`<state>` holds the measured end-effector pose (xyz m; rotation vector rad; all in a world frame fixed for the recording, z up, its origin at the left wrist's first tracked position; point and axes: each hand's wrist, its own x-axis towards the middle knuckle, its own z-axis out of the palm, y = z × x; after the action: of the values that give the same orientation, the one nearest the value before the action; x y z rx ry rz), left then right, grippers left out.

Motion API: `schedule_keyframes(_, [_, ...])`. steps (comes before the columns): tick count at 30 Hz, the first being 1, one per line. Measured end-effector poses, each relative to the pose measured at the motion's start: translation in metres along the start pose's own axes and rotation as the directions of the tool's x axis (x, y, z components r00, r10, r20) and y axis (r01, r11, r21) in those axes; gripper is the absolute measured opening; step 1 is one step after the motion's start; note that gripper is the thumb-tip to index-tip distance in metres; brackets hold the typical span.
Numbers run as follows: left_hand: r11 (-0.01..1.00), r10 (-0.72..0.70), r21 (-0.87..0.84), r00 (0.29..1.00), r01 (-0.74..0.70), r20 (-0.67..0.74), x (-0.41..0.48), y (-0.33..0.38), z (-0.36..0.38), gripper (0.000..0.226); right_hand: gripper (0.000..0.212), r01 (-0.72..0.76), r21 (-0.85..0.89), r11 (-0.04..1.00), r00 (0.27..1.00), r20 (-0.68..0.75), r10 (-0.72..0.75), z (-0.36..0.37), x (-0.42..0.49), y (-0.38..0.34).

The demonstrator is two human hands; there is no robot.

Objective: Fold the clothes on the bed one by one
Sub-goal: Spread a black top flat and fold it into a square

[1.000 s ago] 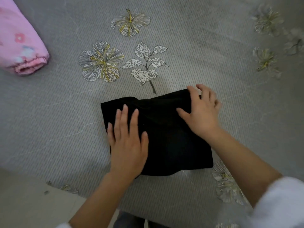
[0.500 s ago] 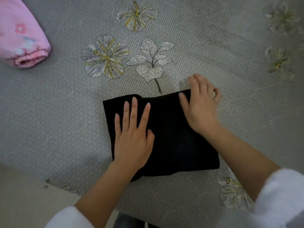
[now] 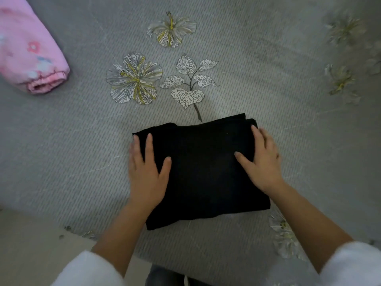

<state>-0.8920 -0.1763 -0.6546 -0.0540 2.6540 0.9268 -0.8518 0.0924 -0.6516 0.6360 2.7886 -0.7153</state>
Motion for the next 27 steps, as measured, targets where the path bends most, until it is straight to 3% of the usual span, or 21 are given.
schedule_keyframes(2, [0.969,-0.187,-0.168,0.982,0.179,-0.03,-0.02,-0.003,-0.009,0.083,0.084,-0.249,0.248,0.936,0.969,0.062,0.241,-0.007,-0.012,0.007])
schedule_keyframes(4, [0.915,-0.337,-0.239,0.941,0.326,-0.005,-0.039,-0.004,-0.016,0.088,0.078,-0.39,0.413,0.823,0.92,0.15,0.361,-0.013,-0.025,0.008])
schedule_keyframes(7, [0.771,-0.505,-0.389,0.856,0.504,0.107,-0.048,0.001,-0.027,0.087,0.057,-0.547,0.632,0.549,0.827,0.305,0.472,-0.02,-0.037,-0.002])
schedule_keyframes(9, [0.654,-0.539,-0.484,0.807,0.581,0.24,-0.044,0.003,-0.036,0.08,0.043,-0.615,0.659,0.433,0.776,0.408,0.482,-0.026,-0.042,-0.01])
schedule_keyframes(11, [0.53,-0.53,-0.529,0.746,0.663,0.404,-0.039,0.003,-0.045,0.072,0.027,-0.64,0.666,0.384,0.755,0.45,0.477,-0.036,-0.047,-0.021])
schedule_keyframes(12, [0.518,-0.503,-0.513,0.729,0.684,0.465,-0.037,0.005,-0.052,0.061,0.021,-0.639,0.674,0.371,0.754,0.452,0.477,-0.041,-0.05,-0.027])
schedule_keyframes(14, [0.612,-0.43,-0.442,0.745,0.656,0.51,-0.036,0.015,-0.067,0.035,0.012,-0.618,0.69,0.377,0.77,0.432,0.47,-0.052,-0.059,-0.036])
schedule_keyframes(16, [0.689,-0.365,-0.43,0.792,0.583,0.489,-0.038,0.029,-0.08,0.024,0.01,-0.588,0.703,0.4,0.792,0.401,0.46,-0.065,-0.074,-0.041])
schedule_keyframes(23, [0.815,-0.166,-0.43,0.867,0.388,0.47,-0.075,0.086,-0.119,0.02,0.016,-0.515,0.807,0.291,0.811,0.349,0.469,-0.117,-0.161,-0.028])
schedule_keyframes(27, [0.906,-0.001,-0.364,0.859,0.218,0.512,-0.111,0.137,-0.116,0.017,0.026,-0.498,0.831,0.248,0.788,0.314,0.529,-0.153,-0.222,0.0])
